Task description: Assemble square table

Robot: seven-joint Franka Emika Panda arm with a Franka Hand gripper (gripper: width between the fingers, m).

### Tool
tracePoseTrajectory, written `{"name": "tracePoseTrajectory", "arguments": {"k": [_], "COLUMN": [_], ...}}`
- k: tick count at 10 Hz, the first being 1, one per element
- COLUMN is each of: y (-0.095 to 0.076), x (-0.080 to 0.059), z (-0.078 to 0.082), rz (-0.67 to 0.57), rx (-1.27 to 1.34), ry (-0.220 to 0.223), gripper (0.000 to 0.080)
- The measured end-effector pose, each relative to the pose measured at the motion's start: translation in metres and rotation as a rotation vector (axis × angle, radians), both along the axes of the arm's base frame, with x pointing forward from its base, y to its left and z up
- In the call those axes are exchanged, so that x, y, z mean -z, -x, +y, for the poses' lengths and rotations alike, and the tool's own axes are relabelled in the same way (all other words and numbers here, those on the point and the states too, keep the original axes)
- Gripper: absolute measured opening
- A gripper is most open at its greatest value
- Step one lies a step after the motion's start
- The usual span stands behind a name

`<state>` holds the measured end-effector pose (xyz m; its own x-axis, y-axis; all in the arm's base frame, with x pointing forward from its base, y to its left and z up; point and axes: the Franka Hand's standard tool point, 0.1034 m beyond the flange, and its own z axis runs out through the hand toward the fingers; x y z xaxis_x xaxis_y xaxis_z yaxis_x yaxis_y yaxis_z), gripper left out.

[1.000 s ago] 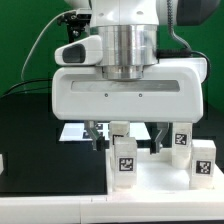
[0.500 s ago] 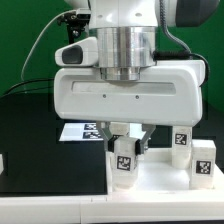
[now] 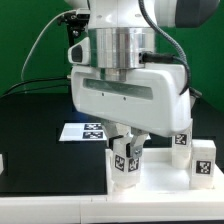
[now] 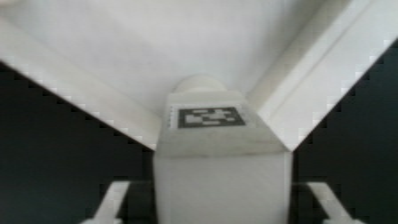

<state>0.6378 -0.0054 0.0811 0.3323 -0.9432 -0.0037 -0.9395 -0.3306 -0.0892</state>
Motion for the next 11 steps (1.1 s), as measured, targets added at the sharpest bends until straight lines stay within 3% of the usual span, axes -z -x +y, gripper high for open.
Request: {"name": "tracePoseTrajectory", "arguments": {"k": [2, 5, 6, 7, 11], "y": [0.001, 0.0012, 0.0002, 0.0, 0.0006], "x": [0.0, 0.0002, -0.001, -0.0013, -0.0004], "z": [0.0002, -0.0001, 0.0, 0.005, 0.0048], "rz": [0.023, 0.024, 0.017, 0.009, -0.003], "rx": [0.316, 0.33, 0.139, -0.057, -0.37], "ry": [-0.051, -0.05, -0.024, -0.011, 0.012], "gripper": [0.0284, 0.0285, 0.0459, 0.058, 0.0647]}}
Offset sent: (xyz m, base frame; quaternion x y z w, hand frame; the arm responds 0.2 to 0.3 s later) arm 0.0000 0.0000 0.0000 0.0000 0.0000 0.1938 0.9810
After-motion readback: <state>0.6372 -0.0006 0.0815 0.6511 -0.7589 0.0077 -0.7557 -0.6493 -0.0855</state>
